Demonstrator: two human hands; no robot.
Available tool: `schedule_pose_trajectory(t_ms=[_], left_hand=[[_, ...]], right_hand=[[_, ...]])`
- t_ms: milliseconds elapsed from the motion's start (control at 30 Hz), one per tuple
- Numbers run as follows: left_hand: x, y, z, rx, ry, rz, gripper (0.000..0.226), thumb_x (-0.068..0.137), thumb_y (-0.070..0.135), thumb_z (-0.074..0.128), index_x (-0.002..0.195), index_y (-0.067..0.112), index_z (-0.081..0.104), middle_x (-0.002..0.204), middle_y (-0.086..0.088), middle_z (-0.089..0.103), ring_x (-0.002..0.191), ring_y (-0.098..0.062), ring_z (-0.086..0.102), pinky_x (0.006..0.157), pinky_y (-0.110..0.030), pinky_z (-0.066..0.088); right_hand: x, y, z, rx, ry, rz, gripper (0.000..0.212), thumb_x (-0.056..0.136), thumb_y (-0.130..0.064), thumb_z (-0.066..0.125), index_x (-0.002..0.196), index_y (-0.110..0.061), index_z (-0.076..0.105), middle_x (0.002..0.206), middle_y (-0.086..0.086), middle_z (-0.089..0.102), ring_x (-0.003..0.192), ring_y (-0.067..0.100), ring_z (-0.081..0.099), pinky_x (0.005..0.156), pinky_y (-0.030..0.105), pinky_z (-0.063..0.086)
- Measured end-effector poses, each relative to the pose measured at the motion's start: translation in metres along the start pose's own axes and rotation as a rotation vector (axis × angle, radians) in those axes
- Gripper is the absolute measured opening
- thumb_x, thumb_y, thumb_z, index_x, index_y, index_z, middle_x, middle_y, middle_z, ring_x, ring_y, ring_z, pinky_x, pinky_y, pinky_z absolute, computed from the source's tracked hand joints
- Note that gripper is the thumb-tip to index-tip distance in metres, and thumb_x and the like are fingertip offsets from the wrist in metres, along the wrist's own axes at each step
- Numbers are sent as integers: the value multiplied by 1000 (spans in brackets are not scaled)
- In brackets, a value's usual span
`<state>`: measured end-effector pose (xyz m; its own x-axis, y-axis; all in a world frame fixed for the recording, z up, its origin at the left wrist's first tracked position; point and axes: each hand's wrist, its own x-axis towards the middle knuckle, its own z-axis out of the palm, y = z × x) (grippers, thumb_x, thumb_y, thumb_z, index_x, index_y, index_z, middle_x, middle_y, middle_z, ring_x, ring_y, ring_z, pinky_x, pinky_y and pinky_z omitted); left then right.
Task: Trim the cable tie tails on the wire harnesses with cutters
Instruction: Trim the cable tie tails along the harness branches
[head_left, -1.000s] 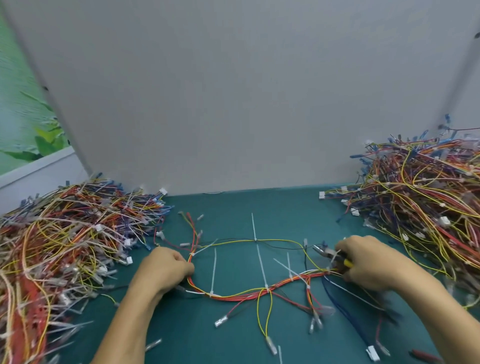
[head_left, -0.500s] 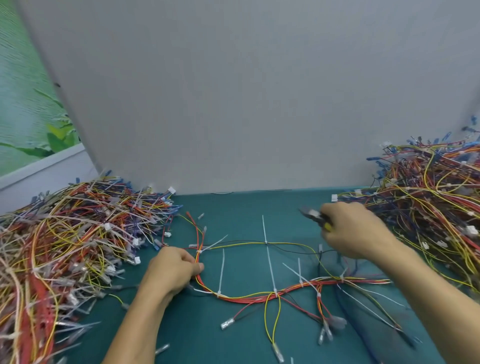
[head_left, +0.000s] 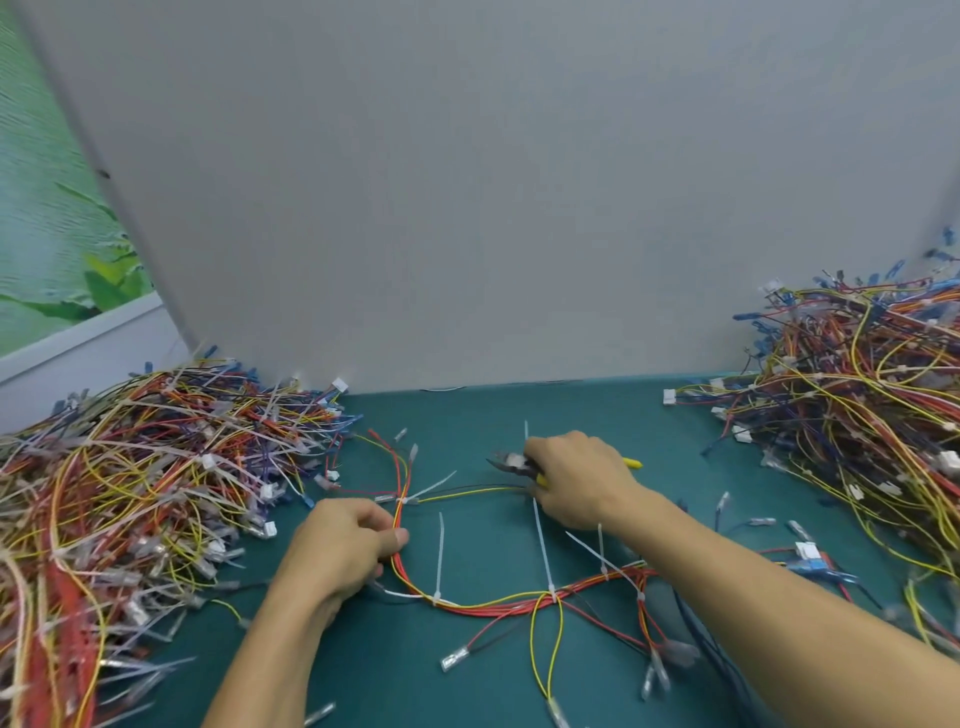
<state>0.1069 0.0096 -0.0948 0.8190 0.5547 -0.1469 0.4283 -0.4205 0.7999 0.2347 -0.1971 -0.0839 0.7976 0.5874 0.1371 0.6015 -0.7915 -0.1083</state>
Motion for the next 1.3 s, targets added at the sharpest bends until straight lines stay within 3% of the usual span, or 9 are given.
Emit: schedule_pose_trajectory(t_ms=[67,167,333,500,733,867,1033,1100,1300], left_hand=[[-1,2,-1,-57,-4,30,14,77,9,77,68,11,67,48,1,59,46,-17,51,54,-25,40],[-4,5,-2,-112,16,90,12,78,3,75,70,9,68,54,-3,61,52,-19,54,57,-28,44],[-8,8,0,-12,-81,136,13,81,1,71,72,12,70,49,2,58,46,-11,51,50,-22,43],[-12,13,7,241,-126,196,6,80,20,74,75,24,76,46,14,59,51,-5,55,54,-18,40],[-12,15,7,315,-64,182,11,78,34,75,69,29,74,45,17,58,65,-12,57,60,-24,39],[-12,15,6,302,-83,171,10,75,32,76,65,30,73,57,13,66,67,-15,59,66,-26,47],[-14,19,2,324,-145,165,15,69,18,75,64,32,73,63,10,69,70,-16,63,73,-32,52],[-14,19,1,338,-158,170,16,70,15,76,67,30,74,64,9,70,71,-16,64,73,-32,52],[-16,19,1,366,-159,231,21,74,10,75,73,31,73,66,11,70,68,-4,63,63,-21,42]], right_hand=[[1,-3,2,-52,18,46,7,88,-20,53,94,-21,51,101,10,62,91,33,60,65,33,32],[4,6,1,-39,37,262,19,86,-12,52,102,-21,57,102,9,61,96,33,62,68,32,34],[9,30,-3,130,33,531,11,83,-14,54,86,-18,45,92,8,50,85,33,51,70,32,37],[9,24,-10,314,-48,372,9,82,-17,55,88,-12,59,87,10,57,81,34,54,62,30,39],[-33,51,-92,306,246,239,9,83,-18,62,76,-12,59,67,8,57,69,31,54,55,33,38],[-89,75,-104,213,-6,264,8,76,-23,72,75,-20,64,70,-1,62,65,12,56,58,26,43],[-128,87,-76,154,-383,246,18,70,-30,80,77,-30,63,83,-6,67,77,10,60,72,30,48],[-131,89,-65,136,-381,238,24,69,-32,82,79,-30,60,89,-5,66,84,14,60,77,32,49],[-123,85,-50,162,-199,121,24,71,-23,77,68,-27,53,74,-5,61,73,13,52,55,14,33]])
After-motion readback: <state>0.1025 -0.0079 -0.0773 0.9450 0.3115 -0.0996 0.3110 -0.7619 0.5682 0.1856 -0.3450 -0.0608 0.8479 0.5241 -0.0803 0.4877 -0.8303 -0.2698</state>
